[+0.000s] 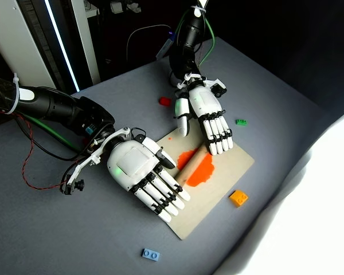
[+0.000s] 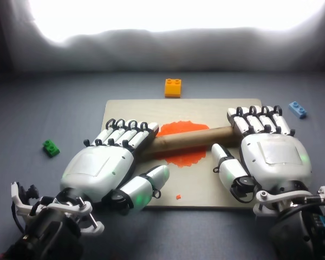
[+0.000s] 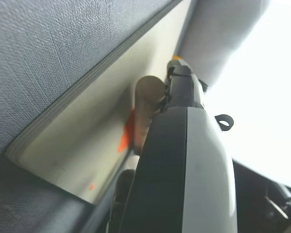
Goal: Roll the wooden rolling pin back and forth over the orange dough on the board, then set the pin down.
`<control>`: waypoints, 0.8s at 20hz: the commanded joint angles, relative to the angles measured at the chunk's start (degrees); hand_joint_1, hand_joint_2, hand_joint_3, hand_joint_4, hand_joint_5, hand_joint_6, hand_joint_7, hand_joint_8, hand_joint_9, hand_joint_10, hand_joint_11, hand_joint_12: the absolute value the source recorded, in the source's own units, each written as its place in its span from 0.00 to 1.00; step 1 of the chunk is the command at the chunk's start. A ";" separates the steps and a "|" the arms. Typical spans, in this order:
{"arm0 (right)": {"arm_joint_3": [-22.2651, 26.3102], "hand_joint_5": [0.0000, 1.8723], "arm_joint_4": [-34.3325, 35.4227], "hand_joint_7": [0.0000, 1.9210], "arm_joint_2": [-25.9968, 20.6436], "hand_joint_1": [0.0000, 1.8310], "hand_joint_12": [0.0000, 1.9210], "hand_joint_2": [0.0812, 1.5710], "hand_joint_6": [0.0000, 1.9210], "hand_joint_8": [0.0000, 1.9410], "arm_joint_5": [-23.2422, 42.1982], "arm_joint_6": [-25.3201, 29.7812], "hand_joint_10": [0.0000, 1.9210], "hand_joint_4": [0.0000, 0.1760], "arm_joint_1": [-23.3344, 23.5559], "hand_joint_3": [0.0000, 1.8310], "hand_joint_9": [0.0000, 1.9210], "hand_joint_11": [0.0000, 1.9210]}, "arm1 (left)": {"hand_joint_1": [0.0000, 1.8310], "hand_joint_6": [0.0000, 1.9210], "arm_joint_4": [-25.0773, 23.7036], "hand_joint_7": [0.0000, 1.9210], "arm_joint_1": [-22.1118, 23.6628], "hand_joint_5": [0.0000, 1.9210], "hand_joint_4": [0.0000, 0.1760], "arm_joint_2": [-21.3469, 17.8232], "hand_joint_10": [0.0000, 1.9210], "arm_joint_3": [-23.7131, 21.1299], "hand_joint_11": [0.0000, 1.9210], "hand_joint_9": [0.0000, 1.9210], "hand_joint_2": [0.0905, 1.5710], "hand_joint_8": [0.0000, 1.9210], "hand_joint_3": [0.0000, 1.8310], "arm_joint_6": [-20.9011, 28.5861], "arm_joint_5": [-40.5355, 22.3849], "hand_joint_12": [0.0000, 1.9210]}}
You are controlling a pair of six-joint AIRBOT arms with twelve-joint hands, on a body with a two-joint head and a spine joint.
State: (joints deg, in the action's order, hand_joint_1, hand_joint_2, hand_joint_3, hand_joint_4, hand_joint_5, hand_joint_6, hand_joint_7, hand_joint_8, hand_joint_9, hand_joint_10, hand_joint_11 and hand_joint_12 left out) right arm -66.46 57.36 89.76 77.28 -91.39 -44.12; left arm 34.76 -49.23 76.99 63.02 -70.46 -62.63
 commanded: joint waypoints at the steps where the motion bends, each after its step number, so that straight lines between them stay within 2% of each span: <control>1: 0.11 0.12 -0.53 0.12 -0.04 0.00 0.16 0.96 0.00 0.00 1.55 -0.01 0.00 0.00 -0.50 0.00 0.09 0.00 | 0.00 0.00 -1.39 0.10 -0.55 0.06 0.00 0.07 0.00 -0.38 0.00 0.07 0.94 0.00 0.00 0.25 -2.07 0.09; 5: 0.40 0.12 -0.53 0.13 -0.14 0.00 0.16 0.96 0.00 0.00 1.95 -0.03 0.00 0.00 -0.53 0.00 0.09 0.00 | 0.00 0.00 -1.66 0.10 -0.87 0.06 0.00 -0.66 0.00 -1.26 0.00 0.07 0.94 0.00 0.00 0.27 -2.29 0.09; 11: 2.66 0.12 -0.53 0.14 -1.32 0.00 0.21 0.96 0.00 0.00 1.88 -0.04 0.00 0.00 -0.54 0.00 0.10 0.00 | 0.00 0.00 -2.29 0.09 -1.53 0.06 0.00 -1.34 0.00 -2.38 0.00 0.06 0.94 0.00 0.00 0.77 -3.48 0.09; 13: 3.80 0.11 -0.53 0.13 -1.75 0.00 0.17 0.96 0.00 0.00 2.02 -0.12 0.00 0.00 -0.49 0.00 0.10 0.00 | 0.00 0.00 -2.56 0.09 -1.89 0.06 0.00 -1.30 0.00 -2.49 0.00 0.06 0.94 0.00 0.00 -0.09 -4.31 0.08; 16: 4.50 0.12 -0.54 0.13 -1.95 0.00 0.21 0.96 0.00 0.00 2.49 -0.41 0.00 0.00 -0.50 0.00 0.10 0.00 | 0.00 0.00 -2.78 0.09 -1.98 0.06 0.00 -1.14 0.00 -2.10 0.00 0.06 0.94 0.00 0.00 -0.17 -4.57 0.09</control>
State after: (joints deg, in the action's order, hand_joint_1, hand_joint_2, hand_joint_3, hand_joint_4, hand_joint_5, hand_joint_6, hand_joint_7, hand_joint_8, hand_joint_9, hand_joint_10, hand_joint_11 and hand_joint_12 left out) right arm -62.13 58.52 87.88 77.78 -91.79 -44.16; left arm 33.39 -50.94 75.72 60.71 -70.65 -63.99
